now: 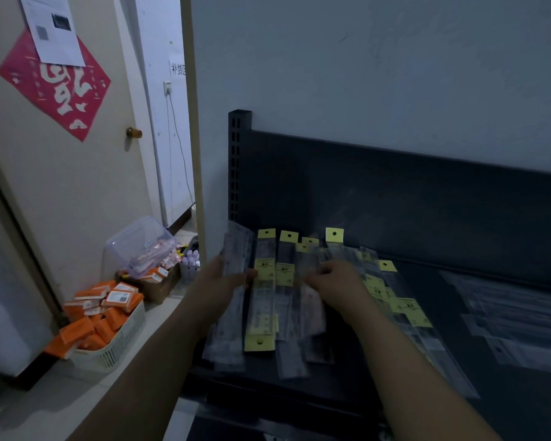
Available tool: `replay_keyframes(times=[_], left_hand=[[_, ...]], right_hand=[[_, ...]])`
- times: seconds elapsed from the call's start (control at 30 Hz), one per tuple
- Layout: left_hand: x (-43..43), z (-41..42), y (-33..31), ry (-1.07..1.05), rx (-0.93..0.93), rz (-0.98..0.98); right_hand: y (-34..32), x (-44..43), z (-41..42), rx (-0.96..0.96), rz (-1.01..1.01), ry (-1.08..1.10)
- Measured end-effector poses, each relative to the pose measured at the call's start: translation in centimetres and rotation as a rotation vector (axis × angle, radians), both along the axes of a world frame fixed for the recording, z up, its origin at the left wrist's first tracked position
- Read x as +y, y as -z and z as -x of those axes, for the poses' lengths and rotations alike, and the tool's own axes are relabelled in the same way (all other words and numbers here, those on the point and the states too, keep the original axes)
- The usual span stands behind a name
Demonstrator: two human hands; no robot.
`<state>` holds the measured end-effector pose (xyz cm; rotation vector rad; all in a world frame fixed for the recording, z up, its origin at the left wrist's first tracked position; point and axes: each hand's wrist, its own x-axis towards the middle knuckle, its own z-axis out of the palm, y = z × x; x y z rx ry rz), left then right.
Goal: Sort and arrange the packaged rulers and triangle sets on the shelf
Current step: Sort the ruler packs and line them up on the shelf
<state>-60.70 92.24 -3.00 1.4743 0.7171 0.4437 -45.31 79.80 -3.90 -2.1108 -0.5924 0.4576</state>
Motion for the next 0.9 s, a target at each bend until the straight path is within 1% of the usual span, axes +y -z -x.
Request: replay_keyframes(times=[0.1,0.17,0.2,0.27,0.33,0.4,0.43,0.5,0.53,0.57,0.63,0.7,0.73,0.8,0.83,0.9], left_hand=[[-0.3,-0.3,0.1,0.062,-0.006,-0.006],[-0.3,-0.4,0.0,0.053,-0.038,0.0],[-0.3,-0.4,0.1,0.03,-0.067,0.01],[-0.3,-0.4,-0.2,-0.002,-0.126,0.038],[-0.5,-0.2,-0.6,-0.002,-0.143,0.056],[-0.6,0.0,-0.6,0.011,-0.116,0.113],[-0.4,0.0,-0.6,0.031,-0.103,0.164],[-0.2,0.1,-1.0,0.103,-0.098,0.332],[-0.3,0.1,-1.2,0.132,-0.106,0.377],[-0.1,-0.1,-1.3,0.148,-0.116,0.379],[-0.2,-0.3,-1.3,0.177,-0.138,0.281],[-0.7,0.1,-2.1,0.272,-0.128,0.205],[-0.9,0.3,-2.2,0.312,-0.106,0.205],[-1.3,0.6,-2.7,0.407,-0.08,0.306],[-1.6,0.9,-2.7,0.462,-0.062,0.326],[-1.7,0.8,-2.2,0.561,-0.048,0.313]], right_hand=[[-1.1,-1.1,-0.4,0.118,-0.115,0.079],[-2.2,-2.1,-0.7,0.272,-0.251,0.109],[-2.8,-2.7,-0.7,0.369,-0.323,0.103],[-3.6,-3.7,-0.8,0.451,-0.354,0.037],[-3.9,-4.5,-0.9,0.424,-0.29,-0.078],[-3.7,-5.1,-0.9,0.357,-0.214,-0.217],[-3.6,-5.3,-1.0,0.325,-0.189,-0.286],[-3.6,-5.7,-1.4,0.27,-0.151,-0.407],[-3.8,-5.8,-1.4,0.244,-0.138,-0.441],[-4.0,-5.9,-1.6,0.223,-0.13,-0.465],[-4.7,-5.8,-1.7,0.204,-0.095,-0.536],[-5.4,-5.5,-1.7,0.178,-0.004,-0.602],[-5.7,-5.3,-1.6,0.16,0.035,-0.617],[-6.2,-4.8,-1.5,0.08,0.063,-0.597],[-6.4,-4.6,-1.4,0.019,0.066,-0.568],[-6.6,-4.3,-1.1,-0.106,0.064,-0.497]])
